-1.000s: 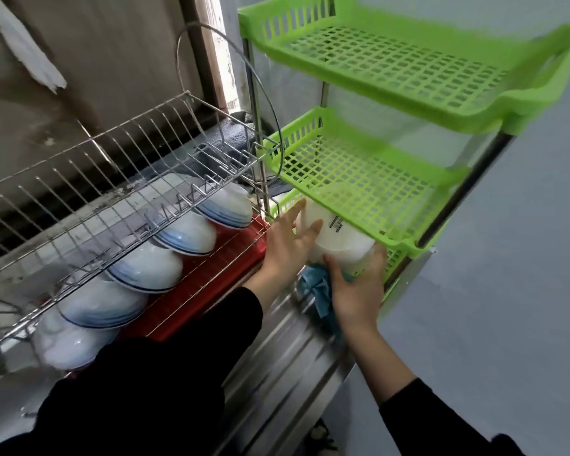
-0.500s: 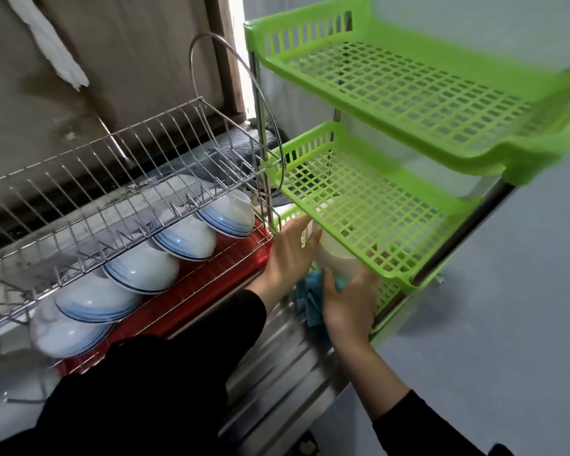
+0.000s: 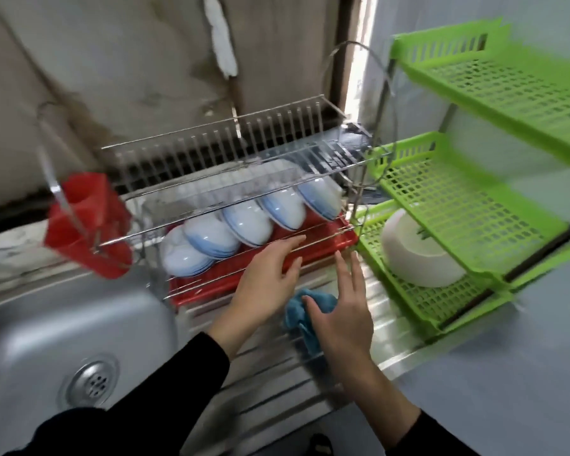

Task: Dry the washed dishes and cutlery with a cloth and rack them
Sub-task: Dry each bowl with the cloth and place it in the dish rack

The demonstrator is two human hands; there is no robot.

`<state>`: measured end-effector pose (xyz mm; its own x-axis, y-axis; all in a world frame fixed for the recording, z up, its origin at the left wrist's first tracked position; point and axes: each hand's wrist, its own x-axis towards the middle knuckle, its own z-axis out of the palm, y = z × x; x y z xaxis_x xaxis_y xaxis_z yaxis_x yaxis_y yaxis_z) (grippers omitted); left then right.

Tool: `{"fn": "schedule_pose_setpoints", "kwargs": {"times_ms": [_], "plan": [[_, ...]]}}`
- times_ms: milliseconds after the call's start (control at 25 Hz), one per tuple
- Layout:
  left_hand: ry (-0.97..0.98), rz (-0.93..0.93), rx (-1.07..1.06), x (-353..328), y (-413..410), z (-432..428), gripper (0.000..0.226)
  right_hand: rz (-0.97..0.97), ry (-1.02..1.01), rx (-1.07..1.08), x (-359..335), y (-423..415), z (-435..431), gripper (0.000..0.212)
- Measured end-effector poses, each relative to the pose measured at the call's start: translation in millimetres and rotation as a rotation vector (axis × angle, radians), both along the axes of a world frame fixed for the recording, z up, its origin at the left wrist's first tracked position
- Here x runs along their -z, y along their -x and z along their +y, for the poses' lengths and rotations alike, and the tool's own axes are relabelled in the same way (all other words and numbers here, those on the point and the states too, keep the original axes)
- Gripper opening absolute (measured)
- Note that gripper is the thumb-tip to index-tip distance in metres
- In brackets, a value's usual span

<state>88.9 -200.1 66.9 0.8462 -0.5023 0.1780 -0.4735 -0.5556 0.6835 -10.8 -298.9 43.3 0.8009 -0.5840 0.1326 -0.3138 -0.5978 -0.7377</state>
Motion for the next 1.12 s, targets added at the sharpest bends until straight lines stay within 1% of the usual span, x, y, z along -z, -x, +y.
{"fn": "schedule_pose_setpoints", "kwargs": {"times_ms": [160, 280, 400, 520, 600, 720, 800, 880, 960, 1120], "plan": [[-0.018, -0.033, -0.107, -1.6, 33.0, 103.8, 0.041, -0.024, 0.038, -0.189, -2.4, 3.9, 71.1, 0.078], [-0.053, -0.046, -0.166, -0.1, 61.7, 180.6, 0.045, -0.025, 0.069, -0.274, -3.8, 14.9, 136.4, 0.071], [-0.096, -0.080, -0.253, -0.1, 91.2, 264.3, 0.039, -0.066, 0.103, -0.388, -5.3, 31.9, 211.9, 0.065], [-0.089, -0.086, -0.361, 2.5, 122.2, 350.7, 0.044, -0.160, 0.085, -0.521, -0.7, 45.4, 284.8, 0.060], [-0.105, -0.079, -0.433, 6.0, 143.5, 403.5, 0.040, -0.205, 0.066, -0.593, -0.9, 50.7, 329.7, 0.058], [-0.151, -0.075, -0.557, 12.3, 176.5, 476.6, 0.044, -0.197, 0.061, -0.747, -10.1, 52.9, 394.5, 0.056], [-0.175, -0.071, -0.646, 17.2, 195.2, 517.2, 0.046, -0.158, 0.059, -0.828, -18.8, 52.9, 431.0, 0.056], [-0.201, -0.071, -0.754, 22.9, 212.2, 552.8, 0.043, -0.147, 0.087, -0.922, -27.8, 52.5, 466.2, 0.056], [-0.223, -0.063, -0.848, 31.7, 224.7, 584.1, 0.039, -0.168, 0.121, -1.055, -31.1, 45.7, 502.0, 0.056], [-0.282, 0.010, -1.006, 59.2, 235.0, 634.3, 0.042, -0.123, 0.151, -1.334, -29.3, 15.6, 572.8, 0.055]]}}
